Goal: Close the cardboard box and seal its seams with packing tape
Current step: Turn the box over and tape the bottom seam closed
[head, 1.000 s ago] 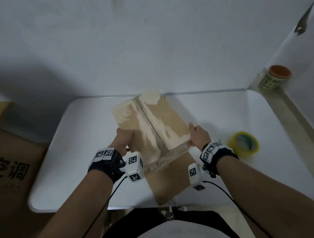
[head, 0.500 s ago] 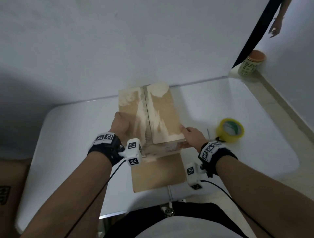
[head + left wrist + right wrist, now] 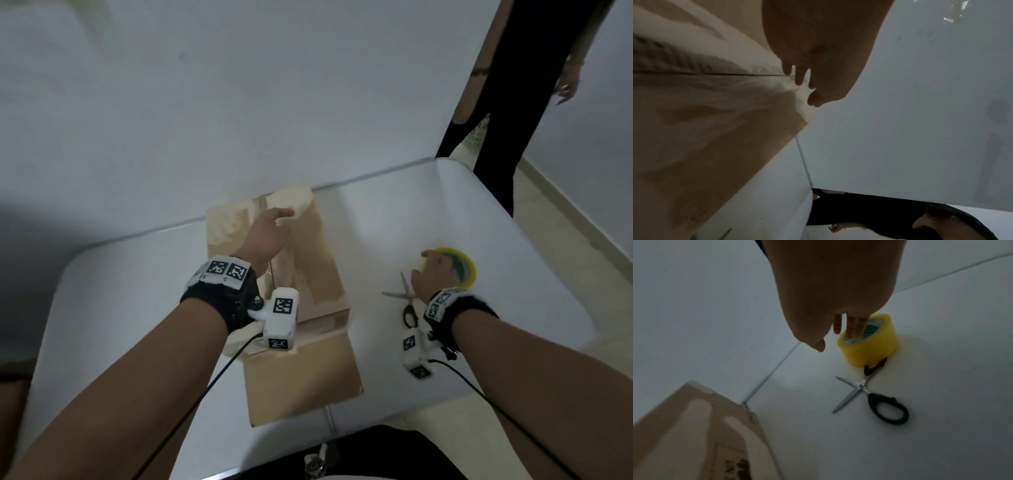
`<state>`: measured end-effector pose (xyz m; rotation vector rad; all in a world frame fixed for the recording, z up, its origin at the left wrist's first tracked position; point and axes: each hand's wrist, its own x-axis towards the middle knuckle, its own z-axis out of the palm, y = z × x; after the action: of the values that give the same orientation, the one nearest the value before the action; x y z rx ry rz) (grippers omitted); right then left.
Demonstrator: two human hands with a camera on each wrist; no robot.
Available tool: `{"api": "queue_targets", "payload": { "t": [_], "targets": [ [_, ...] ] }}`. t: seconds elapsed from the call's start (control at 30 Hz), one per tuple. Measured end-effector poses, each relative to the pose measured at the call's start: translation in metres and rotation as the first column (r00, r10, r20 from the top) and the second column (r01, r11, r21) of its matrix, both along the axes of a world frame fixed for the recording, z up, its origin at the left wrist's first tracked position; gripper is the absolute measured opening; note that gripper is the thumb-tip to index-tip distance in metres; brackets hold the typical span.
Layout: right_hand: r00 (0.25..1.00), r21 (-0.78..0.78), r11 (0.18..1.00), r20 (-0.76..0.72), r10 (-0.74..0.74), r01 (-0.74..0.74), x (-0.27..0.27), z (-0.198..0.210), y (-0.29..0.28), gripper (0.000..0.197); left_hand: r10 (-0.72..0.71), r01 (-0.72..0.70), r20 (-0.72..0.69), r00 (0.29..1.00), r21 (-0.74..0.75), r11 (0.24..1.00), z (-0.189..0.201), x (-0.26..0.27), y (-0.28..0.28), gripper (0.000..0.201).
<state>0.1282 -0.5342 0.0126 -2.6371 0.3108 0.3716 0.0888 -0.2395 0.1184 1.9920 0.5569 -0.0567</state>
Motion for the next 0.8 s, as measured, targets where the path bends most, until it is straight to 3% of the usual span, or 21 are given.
{"api": "queue_targets", "payload": {
  "t": [0.1,0.2,0.37,0.47,0.63,0.73,0.8],
  "targets": [
    [0.995,-0.117,0.991,-0.084,0.053,-0.063,0.016,-0.008,-0.008,0.069,-0.023,0.024,-0.042,0.999,0.022,0.999,-0.001,0.012,-0.006,0.038],
    [0.951,-0.201,0.951,-0.247,0.184,-0.236,0.030,-0.018,-0.015,0.079,-0.042,0.047,-0.093,0.995,0.044,0.998,-0.004,0.018,-0.008,0.036],
    [0.918,-0.100,0.944,-0.287,0.274,-0.313,0.046,-0.029,-0.026,0.047,-0.079,0.084,-0.166,0.983,0.022,0.996,-0.005,0.029,-0.012,0.032],
    [0.933,-0.115,0.944,-0.227,0.278,-0.309,0.048,-0.031,-0.032,0.043,-0.073,0.077,-0.163,0.984,0.014,0.997,-0.008,0.038,-0.020,0.028],
    [0.982,0.207,0.960,0.007,0.191,-0.188,0.058,0.003,-0.012,0.030,-0.136,0.132,-0.112,0.984,-0.042,0.990,-0.008,0.051,-0.039,0.032],
    [0.988,0.491,0.857,0.071,0.138,-0.155,0.063,0.046,0.017,0.014,-0.135,0.120,-0.075,0.988,-0.178,0.977,-0.005,0.054,-0.045,0.030],
    [0.986,0.641,0.749,0.090,0.142,-0.166,0.064,0.076,0.040,0.010,-0.035,-0.008,-0.109,0.993,-0.370,0.929,-0.005,0.052,-0.045,0.030]
  ]
}}
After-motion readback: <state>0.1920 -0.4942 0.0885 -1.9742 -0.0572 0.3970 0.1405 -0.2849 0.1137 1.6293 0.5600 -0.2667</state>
